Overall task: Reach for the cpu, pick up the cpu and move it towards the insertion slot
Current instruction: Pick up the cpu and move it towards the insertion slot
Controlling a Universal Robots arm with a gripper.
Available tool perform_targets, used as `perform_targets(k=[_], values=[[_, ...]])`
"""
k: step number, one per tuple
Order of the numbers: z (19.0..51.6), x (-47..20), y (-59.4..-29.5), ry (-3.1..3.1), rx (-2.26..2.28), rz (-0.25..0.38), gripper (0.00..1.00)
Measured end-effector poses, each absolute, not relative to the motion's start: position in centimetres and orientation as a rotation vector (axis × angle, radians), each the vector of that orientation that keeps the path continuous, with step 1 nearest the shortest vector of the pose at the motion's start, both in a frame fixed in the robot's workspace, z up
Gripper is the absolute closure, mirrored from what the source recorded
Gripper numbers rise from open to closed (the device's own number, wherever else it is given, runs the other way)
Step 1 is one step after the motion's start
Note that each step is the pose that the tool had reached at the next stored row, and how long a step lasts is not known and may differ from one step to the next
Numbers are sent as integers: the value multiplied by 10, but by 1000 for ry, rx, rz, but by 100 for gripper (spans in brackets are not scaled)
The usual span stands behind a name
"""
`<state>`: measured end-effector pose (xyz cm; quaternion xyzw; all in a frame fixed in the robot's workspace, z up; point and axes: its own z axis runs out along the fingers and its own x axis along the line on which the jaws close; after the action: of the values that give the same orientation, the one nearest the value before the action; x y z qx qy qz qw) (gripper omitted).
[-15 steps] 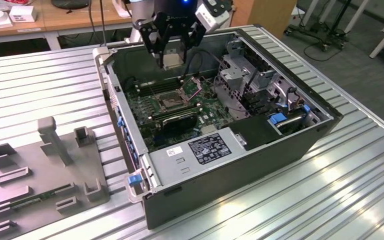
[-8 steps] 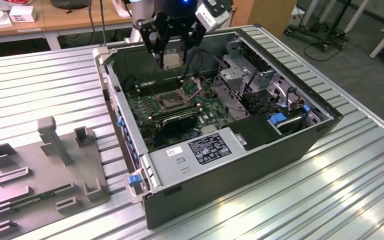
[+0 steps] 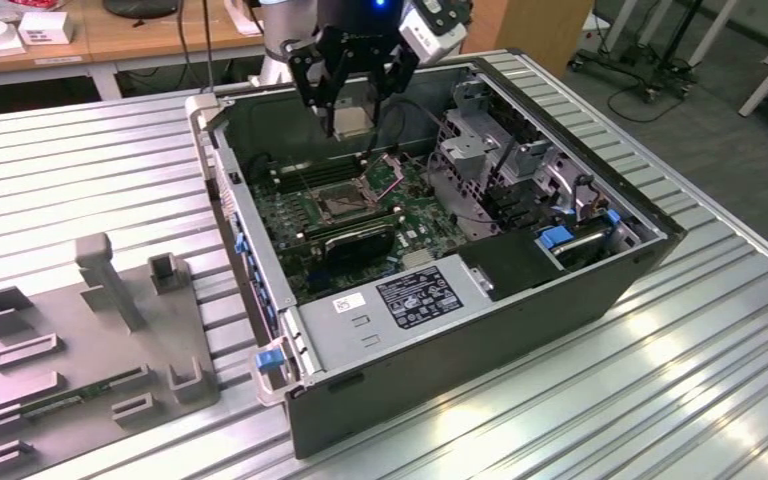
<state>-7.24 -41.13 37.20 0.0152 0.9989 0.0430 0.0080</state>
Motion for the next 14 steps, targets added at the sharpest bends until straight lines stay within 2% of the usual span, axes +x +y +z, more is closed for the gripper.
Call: perform_targets(k=[14], values=[[362, -33, -405, 3136, 49, 135, 45]])
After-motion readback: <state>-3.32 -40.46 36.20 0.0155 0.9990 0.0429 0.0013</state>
